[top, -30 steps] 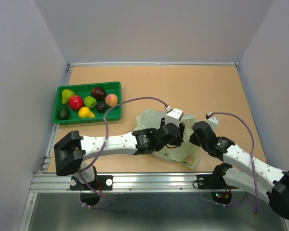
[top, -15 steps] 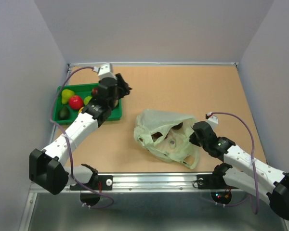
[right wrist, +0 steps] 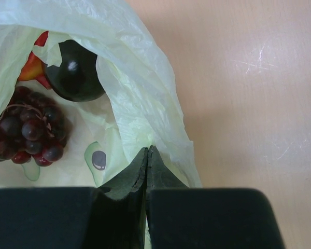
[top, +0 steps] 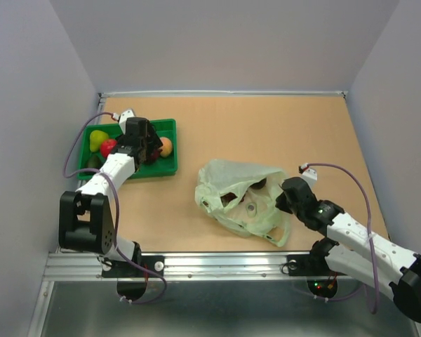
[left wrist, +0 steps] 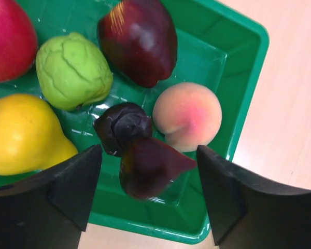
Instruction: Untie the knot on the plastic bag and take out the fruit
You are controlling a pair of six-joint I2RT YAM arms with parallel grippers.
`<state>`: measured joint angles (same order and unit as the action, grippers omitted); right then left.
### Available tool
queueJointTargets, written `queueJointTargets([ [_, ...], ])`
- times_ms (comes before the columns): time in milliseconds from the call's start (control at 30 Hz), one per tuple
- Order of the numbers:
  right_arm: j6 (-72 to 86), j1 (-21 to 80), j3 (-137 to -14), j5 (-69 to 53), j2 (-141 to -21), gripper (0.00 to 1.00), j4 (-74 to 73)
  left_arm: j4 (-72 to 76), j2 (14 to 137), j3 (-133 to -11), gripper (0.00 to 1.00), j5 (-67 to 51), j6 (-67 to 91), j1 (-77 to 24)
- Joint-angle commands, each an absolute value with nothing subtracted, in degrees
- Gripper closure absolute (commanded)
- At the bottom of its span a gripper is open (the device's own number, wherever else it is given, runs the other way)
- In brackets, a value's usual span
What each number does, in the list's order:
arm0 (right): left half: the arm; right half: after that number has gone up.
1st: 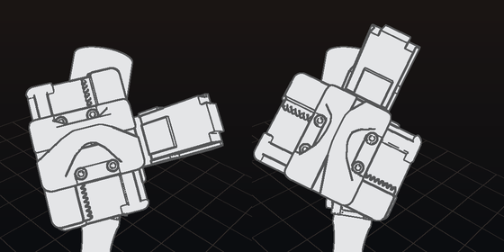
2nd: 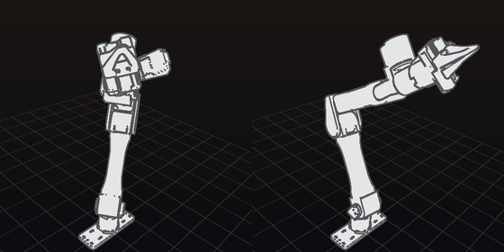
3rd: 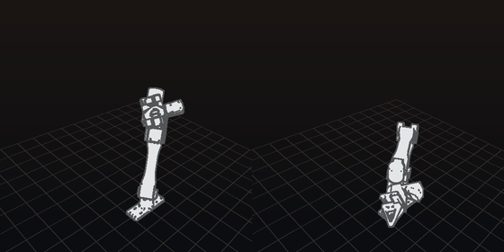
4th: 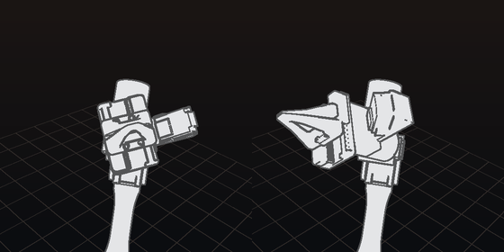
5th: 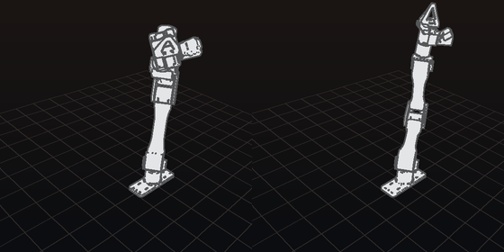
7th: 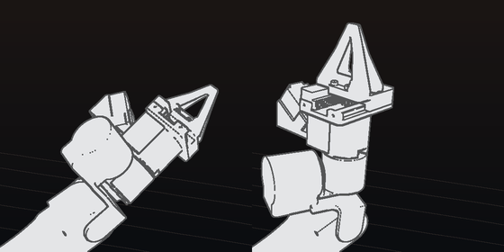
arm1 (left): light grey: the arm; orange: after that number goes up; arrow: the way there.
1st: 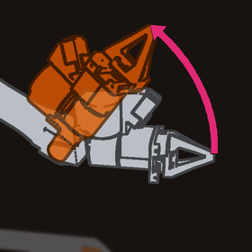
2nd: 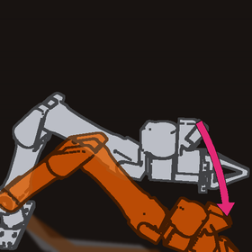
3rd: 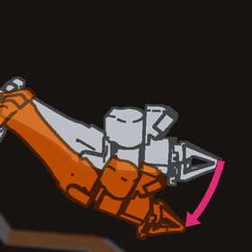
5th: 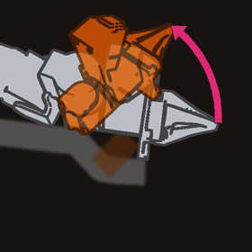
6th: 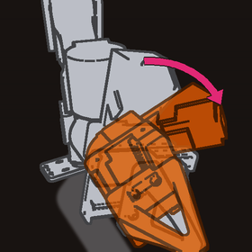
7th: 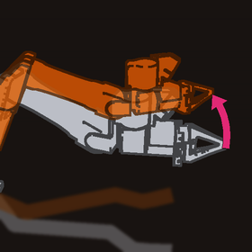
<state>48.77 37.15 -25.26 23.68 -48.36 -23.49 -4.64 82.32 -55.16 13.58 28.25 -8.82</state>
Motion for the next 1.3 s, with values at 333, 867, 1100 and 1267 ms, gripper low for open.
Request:
queueJointTargets([
  [333, 47.37, 36.91, -24.96, 23.73, -46.76, 0.99, -21.27, -7.03, 68.74, -53.61, 0.15, 8.88, 28.12, -14.13],
  [867, 48.52, 37.00, -25.40, 25.49, -49.04, 0.99, -21.36, -11.69, 73.71, -69.24, 0.17, 15.03, 33.49, -66.34],
  [1100, 48.25, 36.91, -25.05, 24.87, -46.32, 0.99, -21.45, -10.99, 84.98, -73.03, 0.23, 14.58, 33.57, -70.84],
  [1267, 48.16, 36.91, -24.96, 24.52, -45.18, 0.99, -21.62, -12.13, 92.88, -75.84, 0.27, 17.67, 31.91, -70.14],
])
